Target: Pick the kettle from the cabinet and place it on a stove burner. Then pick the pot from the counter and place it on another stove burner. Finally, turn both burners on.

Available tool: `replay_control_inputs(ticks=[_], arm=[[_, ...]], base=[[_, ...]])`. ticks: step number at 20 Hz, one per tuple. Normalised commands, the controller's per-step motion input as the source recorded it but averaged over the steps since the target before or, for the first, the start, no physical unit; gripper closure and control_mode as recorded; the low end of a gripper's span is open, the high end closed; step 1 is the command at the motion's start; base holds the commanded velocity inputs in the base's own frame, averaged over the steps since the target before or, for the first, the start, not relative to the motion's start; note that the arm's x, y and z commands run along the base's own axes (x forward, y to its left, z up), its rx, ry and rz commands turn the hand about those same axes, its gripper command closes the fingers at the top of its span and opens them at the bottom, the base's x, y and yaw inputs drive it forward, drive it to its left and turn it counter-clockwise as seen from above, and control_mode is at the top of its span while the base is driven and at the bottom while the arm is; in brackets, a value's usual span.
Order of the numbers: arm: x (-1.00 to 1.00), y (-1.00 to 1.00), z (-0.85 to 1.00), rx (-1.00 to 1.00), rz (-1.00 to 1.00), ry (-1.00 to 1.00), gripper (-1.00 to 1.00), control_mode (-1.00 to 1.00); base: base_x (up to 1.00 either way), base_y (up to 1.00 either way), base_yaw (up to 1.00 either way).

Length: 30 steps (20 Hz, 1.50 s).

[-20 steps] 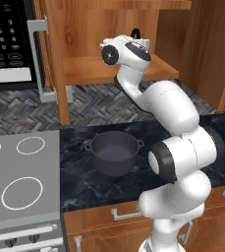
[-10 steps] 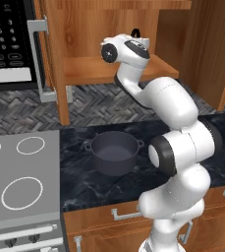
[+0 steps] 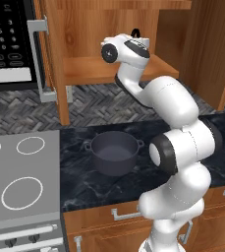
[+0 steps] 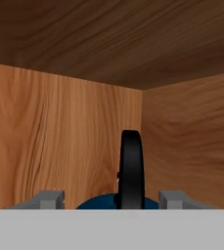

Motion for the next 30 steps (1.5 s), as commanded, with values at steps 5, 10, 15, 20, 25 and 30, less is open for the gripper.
replay_control_inputs(ticks=[5, 10, 15, 20, 25, 30], arm=[[0.01, 0.0, 0.0, 0.0, 0.0, 0.0, 1.0, -1.0], [0.0, 0.0, -0.02, 0.0, 0.0, 0.0, 1.0, -1.0], [0.0, 0.0, -0.05, 0.0, 0.0, 0.01, 1.0, -1.0], [0.0, 0.0, 0.0, 0.0, 0.0, 0.0, 1.0, -1.0], [-0.09, 0.0, 0.0, 0.0, 0.0, -0.02, 1.0, -1.0], [-0.29, 0.01, 0.0, 0.0, -0.05, -0.04, 1.0, -1.0]], base=[[0.0, 0.0, 0.0], [0.0, 0.0, 0.0], [0.0, 0.0, 0.0], [0.0, 0.0, 0.0], [0.0, 0.0, 0.0], [0.0, 0.0, 0.0]])
